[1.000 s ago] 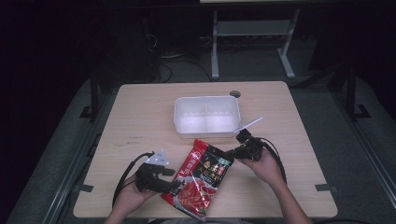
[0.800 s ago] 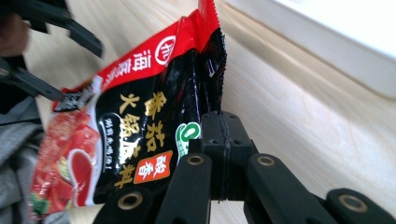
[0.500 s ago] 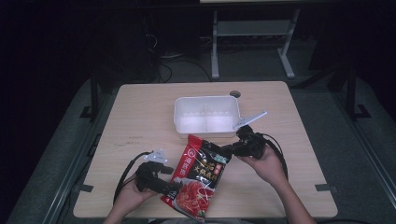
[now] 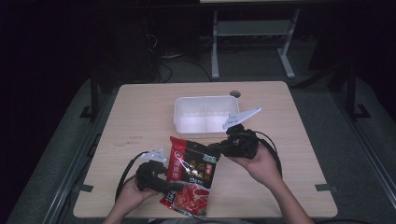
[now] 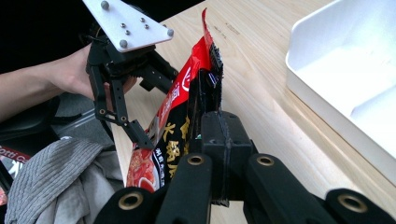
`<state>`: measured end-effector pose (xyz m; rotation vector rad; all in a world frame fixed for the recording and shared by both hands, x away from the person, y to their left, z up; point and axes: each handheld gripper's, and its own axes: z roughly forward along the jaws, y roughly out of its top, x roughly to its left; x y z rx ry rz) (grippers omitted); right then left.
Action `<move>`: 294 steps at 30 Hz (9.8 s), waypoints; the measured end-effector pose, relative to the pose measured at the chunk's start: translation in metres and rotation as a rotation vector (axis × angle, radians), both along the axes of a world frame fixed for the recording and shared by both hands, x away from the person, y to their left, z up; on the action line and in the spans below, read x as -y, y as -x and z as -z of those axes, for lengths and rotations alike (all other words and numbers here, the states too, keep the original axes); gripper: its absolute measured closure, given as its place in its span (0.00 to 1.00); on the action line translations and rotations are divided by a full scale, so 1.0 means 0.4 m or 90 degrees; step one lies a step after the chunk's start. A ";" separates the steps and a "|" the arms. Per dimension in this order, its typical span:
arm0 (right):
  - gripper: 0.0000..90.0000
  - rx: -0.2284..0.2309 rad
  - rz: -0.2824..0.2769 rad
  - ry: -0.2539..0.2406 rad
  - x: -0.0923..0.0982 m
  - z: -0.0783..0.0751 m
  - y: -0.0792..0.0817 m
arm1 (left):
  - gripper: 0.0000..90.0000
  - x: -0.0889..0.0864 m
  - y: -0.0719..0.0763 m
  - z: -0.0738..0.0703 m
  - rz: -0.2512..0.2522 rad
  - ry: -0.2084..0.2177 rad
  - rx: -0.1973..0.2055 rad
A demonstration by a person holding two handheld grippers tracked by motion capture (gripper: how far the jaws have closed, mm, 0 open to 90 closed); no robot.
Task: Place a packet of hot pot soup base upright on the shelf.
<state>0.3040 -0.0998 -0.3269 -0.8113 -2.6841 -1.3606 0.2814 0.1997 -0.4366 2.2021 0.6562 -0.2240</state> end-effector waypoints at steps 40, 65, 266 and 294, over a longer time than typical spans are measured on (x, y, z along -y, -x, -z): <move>0.50 -0.114 -0.017 -0.020 -0.053 0.159 -0.032 | 0.79 -0.024 0.009 -0.022 -0.018 -0.005 0.046; 0.81 -0.140 -0.004 -0.056 -0.027 0.125 -0.031 | 0.54 -0.077 0.020 -0.035 -0.049 -0.019 0.077; 0.55 -0.058 0.236 -0.006 -0.029 0.044 -0.371 | 0.32 -0.119 0.016 -0.019 -0.087 -0.115 0.140; 0.52 -0.088 0.192 -0.029 0.036 0.067 -0.290 | 0.32 -0.107 0.018 -0.015 -0.079 -0.125 0.141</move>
